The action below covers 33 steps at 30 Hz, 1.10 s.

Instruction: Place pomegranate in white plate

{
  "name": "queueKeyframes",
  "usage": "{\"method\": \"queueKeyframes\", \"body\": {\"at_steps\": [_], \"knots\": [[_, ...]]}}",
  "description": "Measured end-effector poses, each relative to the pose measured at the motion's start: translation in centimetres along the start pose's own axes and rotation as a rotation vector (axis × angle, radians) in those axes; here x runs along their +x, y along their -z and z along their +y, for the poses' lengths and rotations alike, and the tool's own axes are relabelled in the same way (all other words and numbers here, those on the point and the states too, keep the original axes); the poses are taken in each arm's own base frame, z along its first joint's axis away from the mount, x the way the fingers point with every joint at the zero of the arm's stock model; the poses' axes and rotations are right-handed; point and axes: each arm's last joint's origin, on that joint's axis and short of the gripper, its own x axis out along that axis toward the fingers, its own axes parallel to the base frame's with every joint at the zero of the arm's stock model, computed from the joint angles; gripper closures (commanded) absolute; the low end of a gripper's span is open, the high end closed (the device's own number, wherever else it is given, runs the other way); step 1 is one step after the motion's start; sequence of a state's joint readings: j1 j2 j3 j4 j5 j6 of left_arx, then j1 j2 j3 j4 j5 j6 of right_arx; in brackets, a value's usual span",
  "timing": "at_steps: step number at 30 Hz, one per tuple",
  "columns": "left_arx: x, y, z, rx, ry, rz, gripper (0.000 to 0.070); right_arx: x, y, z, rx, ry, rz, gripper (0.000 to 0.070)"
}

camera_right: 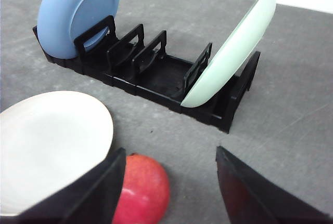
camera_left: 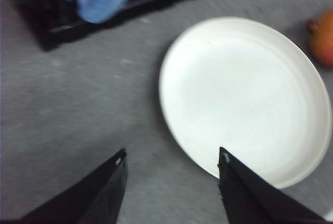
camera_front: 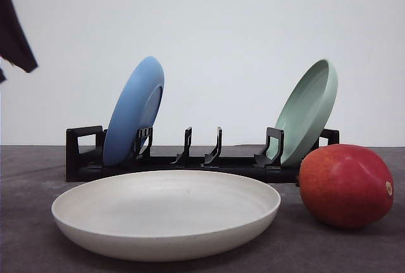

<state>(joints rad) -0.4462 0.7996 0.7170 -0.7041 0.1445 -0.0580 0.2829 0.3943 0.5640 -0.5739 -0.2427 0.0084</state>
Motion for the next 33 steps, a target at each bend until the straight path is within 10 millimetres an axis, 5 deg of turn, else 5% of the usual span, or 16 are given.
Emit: {"method": "queueKeyframes", "body": {"at_steps": [7, 13, 19, 25, 33], "knots": [[-0.6, -0.1, 3.2, -0.144, -0.066, -0.037, 0.0382, 0.2, 0.4, 0.3, 0.118, -0.049, 0.106, 0.0288], [-0.8, 0.0, 3.7, -0.17, -0.09, -0.043, 0.0387, 1.7, -1.0, 0.8, 0.211, -0.053, 0.289, 0.0288], [-0.8, 0.0, 3.7, -0.171, -0.09, -0.043, 0.0388, 5.3, -2.6, 1.4, 0.211, -0.018, 0.476, 0.0277], [-0.8, 0.0, 3.7, -0.17, -0.09, -0.043, 0.0389, 9.1, -3.3, 2.3, 0.161, 0.011, 0.594, 0.0137], [-0.8, -0.1, 3.7, -0.166, -0.09, -0.05, 0.0389, 13.3, -2.4, 2.6, 0.118, 0.023, 0.659, 0.0135]]}}
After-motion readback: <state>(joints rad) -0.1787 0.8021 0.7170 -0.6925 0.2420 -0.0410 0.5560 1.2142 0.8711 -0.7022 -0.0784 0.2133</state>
